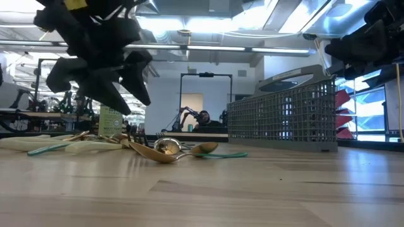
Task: Sort silverware
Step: Put the yellow table knife into the silverware basket
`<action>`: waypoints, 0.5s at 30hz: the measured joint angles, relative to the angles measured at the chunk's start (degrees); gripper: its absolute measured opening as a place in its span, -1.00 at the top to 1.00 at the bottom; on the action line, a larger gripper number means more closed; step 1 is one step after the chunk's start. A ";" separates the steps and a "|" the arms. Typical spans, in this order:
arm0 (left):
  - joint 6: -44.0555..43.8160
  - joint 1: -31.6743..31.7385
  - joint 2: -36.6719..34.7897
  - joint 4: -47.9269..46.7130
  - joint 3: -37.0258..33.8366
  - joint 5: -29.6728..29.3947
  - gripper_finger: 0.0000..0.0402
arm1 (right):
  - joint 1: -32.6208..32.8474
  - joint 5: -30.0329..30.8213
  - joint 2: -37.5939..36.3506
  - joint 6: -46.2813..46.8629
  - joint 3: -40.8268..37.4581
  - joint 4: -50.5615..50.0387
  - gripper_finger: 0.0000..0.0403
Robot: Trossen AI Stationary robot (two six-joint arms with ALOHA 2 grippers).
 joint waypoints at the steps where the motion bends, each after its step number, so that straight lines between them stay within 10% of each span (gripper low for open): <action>1: 0.85 -0.07 1.34 0.00 0.68 0.06 -0.18 | 0.00 0.00 0.00 0.00 -0.02 -0.12 1.00; 15: 11.08 0.14 16.50 -9.29 10.22 -0.99 -0.18 | 0.02 -0.02 0.00 0.13 -0.02 -1.41 1.00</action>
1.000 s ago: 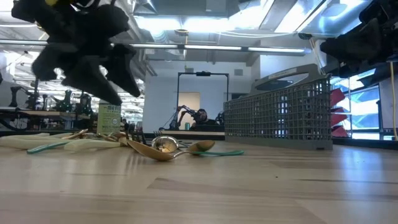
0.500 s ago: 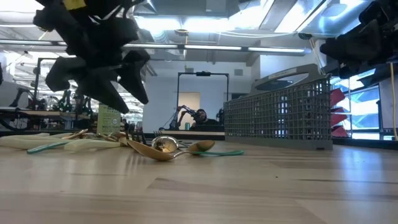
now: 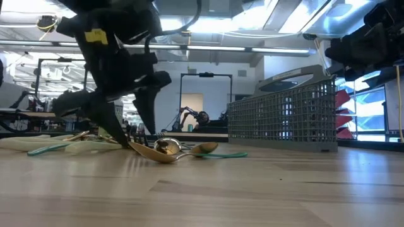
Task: Sort silverware
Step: Put the yellow table knife into the silverware basket
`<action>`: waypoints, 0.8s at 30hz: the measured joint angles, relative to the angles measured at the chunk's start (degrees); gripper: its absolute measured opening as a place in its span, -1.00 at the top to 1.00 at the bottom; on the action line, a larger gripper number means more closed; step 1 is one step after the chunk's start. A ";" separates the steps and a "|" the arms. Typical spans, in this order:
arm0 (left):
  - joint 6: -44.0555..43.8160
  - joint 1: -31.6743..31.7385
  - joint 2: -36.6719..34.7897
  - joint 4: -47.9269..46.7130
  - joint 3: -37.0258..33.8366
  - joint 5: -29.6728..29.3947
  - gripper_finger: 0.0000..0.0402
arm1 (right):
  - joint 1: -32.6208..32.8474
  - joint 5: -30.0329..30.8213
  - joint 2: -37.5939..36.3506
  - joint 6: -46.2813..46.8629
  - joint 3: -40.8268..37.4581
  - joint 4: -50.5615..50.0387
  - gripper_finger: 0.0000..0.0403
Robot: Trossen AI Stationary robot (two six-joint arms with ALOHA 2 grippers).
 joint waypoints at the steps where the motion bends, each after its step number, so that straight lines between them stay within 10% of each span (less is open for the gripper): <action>1: 0.80 0.23 0.36 -0.08 0.10 0.06 -0.18 | 0.00 0.00 0.00 0.00 0.00 -0.06 1.00; 16: -0.46 1.44 0.78 -2.08 0.19 0.23 -0.16 | 0.00 -0.02 -0.02 0.09 0.00 -0.72 1.00; 24: -0.88 1.46 0.75 -4.24 0.19 1.20 0.17 | 0.00 -0.02 -0.02 0.09 0.02 -0.70 1.00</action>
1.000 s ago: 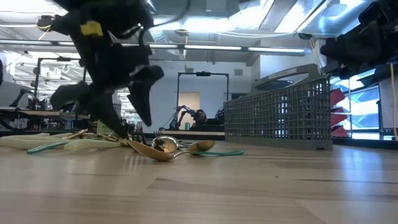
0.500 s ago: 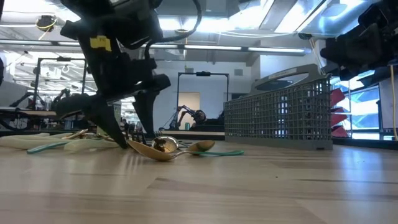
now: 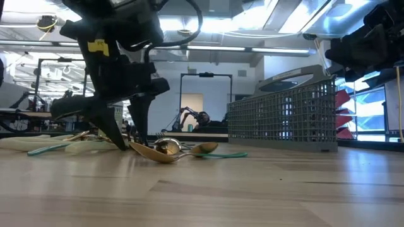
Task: Sort silverware
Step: Put the yellow table knife into the silverware basket
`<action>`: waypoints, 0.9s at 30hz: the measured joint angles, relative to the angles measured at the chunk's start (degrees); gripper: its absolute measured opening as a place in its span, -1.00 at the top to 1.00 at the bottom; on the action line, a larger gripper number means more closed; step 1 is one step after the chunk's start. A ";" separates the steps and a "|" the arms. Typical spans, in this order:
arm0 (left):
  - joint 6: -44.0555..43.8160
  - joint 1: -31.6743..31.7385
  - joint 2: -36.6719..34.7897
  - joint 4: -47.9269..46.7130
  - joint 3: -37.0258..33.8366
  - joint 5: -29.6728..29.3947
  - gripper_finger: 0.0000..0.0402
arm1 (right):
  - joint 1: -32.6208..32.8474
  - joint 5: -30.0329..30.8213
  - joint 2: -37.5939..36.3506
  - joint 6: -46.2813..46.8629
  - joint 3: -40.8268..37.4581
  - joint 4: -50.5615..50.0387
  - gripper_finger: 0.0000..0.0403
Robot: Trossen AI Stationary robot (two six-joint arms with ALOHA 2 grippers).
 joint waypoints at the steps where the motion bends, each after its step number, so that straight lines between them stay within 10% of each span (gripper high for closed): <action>1: 0.00 0.01 0.00 -0.04 0.00 0.19 0.20 | 0.00 0.00 0.02 0.00 -0.02 0.00 1.00; 27: 0.73 7.21 -0.02 -0.06 -0.13 14.28 0.69 | -0.01 0.00 0.02 0.00 0.01 0.00 1.00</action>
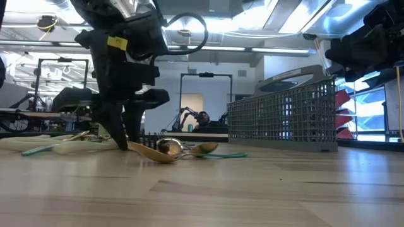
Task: Sort silverware
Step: Put the yellow table knife into the silverware basket
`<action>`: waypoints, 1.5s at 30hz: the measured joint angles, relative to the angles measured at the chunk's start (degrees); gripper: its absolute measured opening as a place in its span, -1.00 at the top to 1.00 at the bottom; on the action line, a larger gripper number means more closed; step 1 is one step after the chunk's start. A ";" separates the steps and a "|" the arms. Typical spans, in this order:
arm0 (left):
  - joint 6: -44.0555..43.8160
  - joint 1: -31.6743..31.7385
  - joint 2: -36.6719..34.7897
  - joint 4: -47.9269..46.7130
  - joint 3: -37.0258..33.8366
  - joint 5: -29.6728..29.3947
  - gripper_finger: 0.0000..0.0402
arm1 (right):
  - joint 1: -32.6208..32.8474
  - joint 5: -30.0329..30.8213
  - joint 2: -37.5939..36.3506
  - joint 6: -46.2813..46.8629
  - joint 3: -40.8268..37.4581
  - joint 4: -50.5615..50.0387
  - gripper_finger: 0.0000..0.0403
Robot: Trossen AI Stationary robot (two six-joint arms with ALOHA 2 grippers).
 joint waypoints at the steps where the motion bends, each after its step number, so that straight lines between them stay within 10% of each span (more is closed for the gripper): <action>1: -0.11 0.00 0.00 0.00 0.00 0.04 0.71 | 0.00 0.00 0.00 0.00 0.00 0.01 1.00; 30: -6.50 -4.35 0.13 -22.70 17.09 0.43 0.78 | 0.01 0.00 -0.01 0.00 -0.02 0.02 1.00; 45: -4.64 -2.96 0.11 -19.85 17.29 0.43 0.78 | 0.01 -0.27 -0.01 1.23 -0.01 -0.10 1.00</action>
